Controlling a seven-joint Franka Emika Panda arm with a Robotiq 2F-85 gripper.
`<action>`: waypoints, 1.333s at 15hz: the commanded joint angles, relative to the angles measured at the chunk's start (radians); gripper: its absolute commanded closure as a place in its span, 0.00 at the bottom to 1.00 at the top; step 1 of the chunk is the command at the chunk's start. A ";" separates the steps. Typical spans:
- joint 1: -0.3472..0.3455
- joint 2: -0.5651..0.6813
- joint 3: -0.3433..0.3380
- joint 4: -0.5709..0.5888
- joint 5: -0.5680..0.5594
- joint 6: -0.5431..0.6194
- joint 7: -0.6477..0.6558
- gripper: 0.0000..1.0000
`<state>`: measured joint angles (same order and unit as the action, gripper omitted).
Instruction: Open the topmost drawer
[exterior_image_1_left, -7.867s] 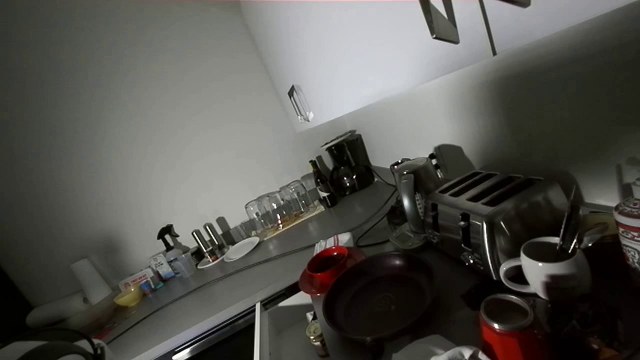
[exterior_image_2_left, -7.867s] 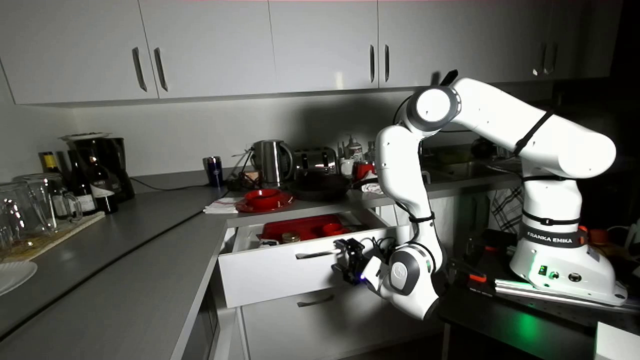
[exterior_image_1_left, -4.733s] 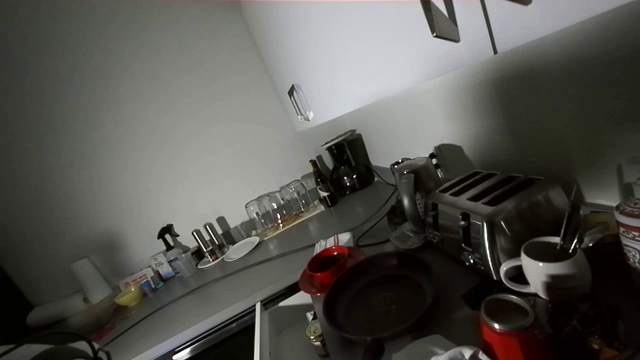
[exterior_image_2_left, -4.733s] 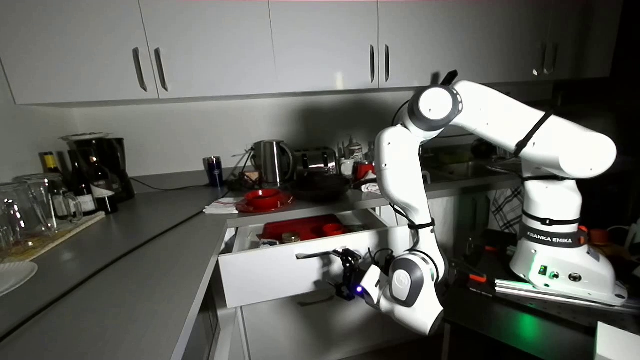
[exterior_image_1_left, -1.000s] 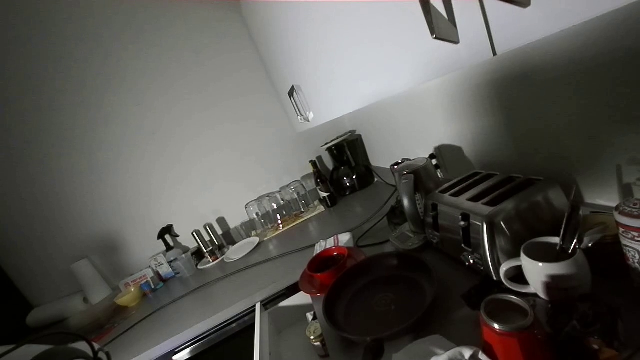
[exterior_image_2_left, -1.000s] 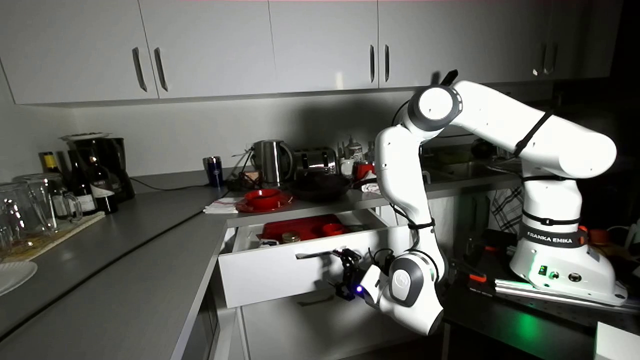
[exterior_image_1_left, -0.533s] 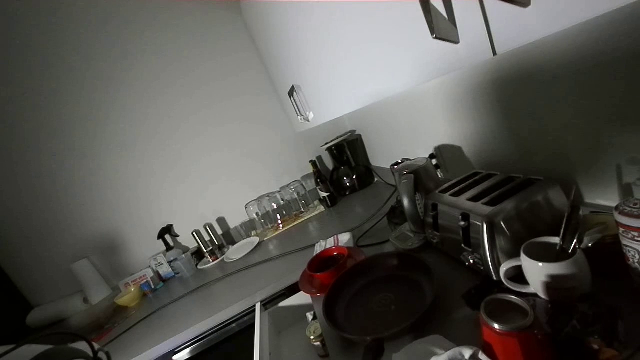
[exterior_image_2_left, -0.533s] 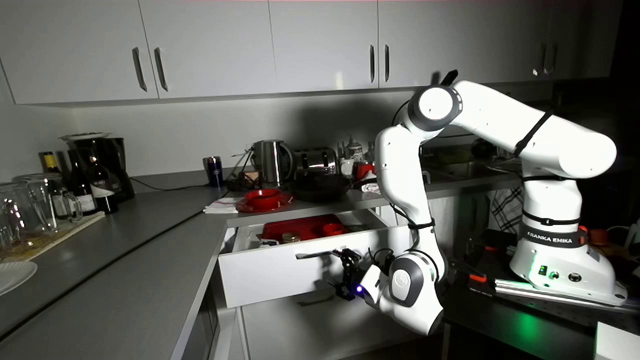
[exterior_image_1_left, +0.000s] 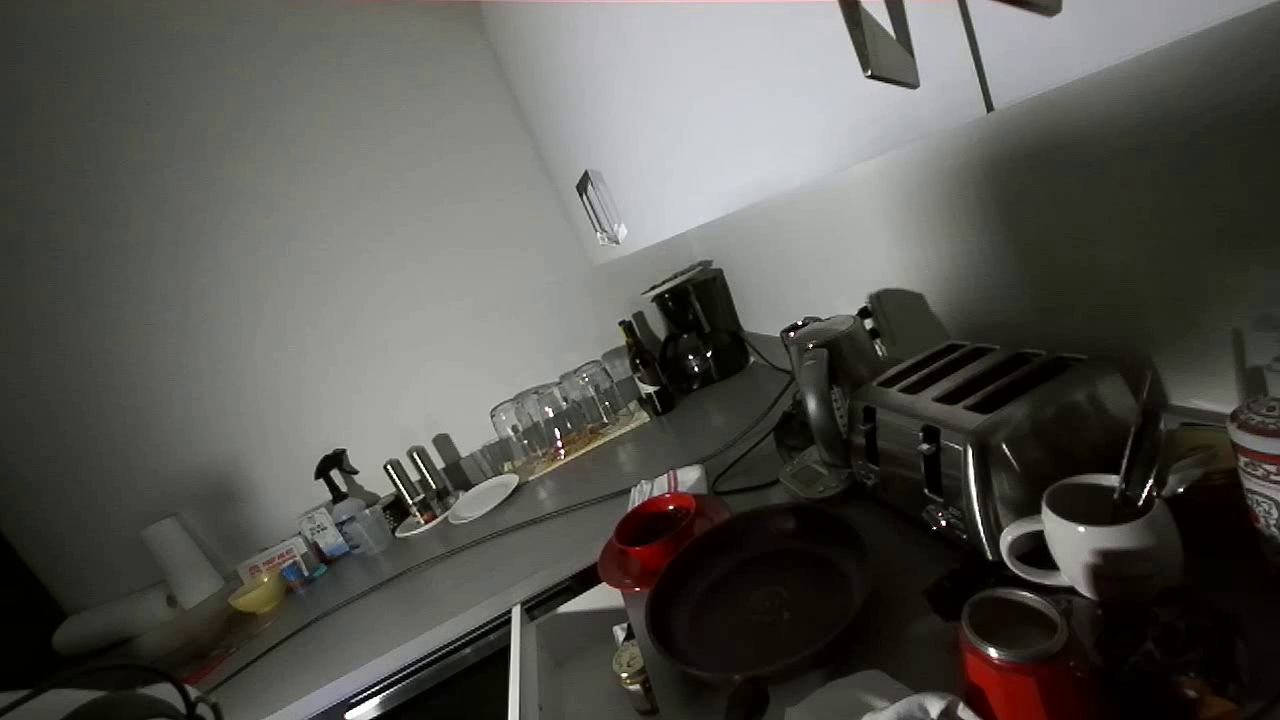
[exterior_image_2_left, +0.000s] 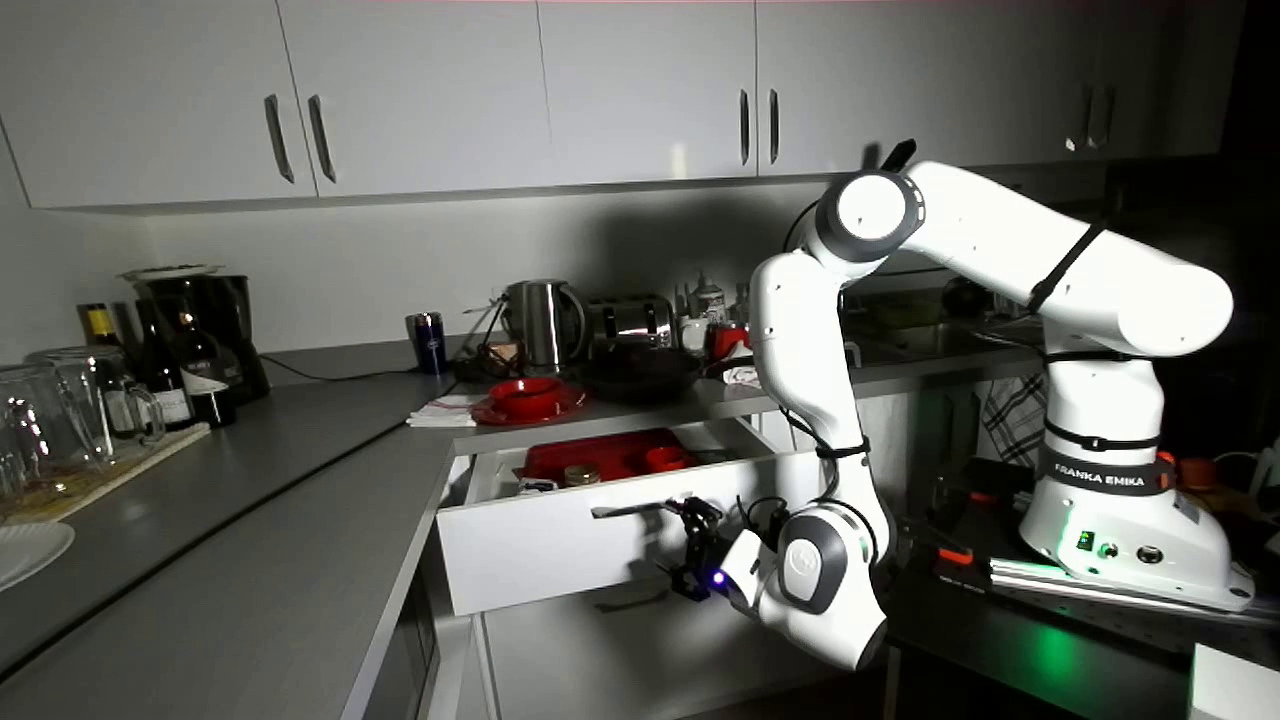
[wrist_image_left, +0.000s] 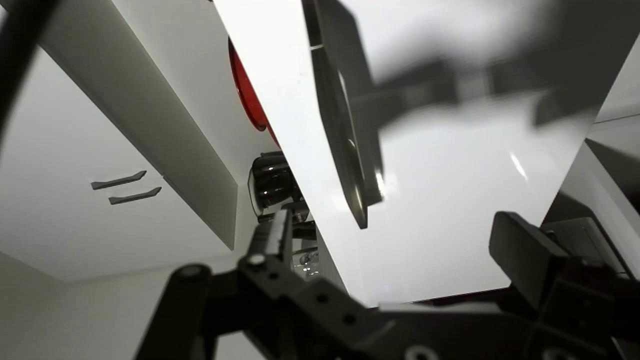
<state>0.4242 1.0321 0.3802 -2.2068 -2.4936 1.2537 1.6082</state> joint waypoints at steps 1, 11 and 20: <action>-0.009 0.004 0.008 0.000 -0.007 -0.005 -0.006 0.00; -0.014 0.023 0.032 0.032 -0.023 0.061 0.005 0.00; 0.028 0.002 0.107 0.038 -0.104 0.246 0.307 0.00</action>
<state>0.4190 1.0672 0.4894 -2.1566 -2.5982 1.4598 1.7886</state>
